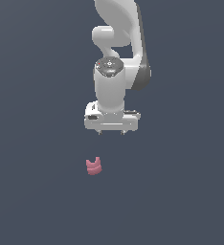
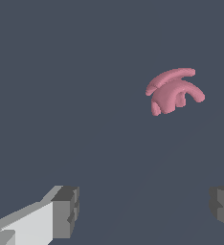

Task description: Pick up the object and move it to a goal position.

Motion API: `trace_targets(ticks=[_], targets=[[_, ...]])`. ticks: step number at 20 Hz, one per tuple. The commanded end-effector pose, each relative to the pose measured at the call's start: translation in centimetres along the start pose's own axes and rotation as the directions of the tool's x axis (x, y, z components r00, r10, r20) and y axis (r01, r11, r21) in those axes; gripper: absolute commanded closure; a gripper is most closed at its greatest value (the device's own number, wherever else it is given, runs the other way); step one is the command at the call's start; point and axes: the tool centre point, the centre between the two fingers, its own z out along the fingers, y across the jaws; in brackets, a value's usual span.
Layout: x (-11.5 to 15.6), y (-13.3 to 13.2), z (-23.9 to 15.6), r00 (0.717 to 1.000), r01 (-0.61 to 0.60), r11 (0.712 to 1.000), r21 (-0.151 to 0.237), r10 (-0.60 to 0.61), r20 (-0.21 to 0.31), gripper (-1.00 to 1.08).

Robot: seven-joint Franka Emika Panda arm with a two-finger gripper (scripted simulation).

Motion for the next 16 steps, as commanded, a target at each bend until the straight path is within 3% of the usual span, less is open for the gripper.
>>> trace_targets(ticks=[1, 16], targets=[[0.0, 0.0, 0.0, 1.000, 0.000, 1.000, 0.000, 0.000, 0.000, -0.92], [0.5, -1.1, -1.1, 1.000, 0.008, 1.000, 0.017, -0.008, -0.014, -0.92]])
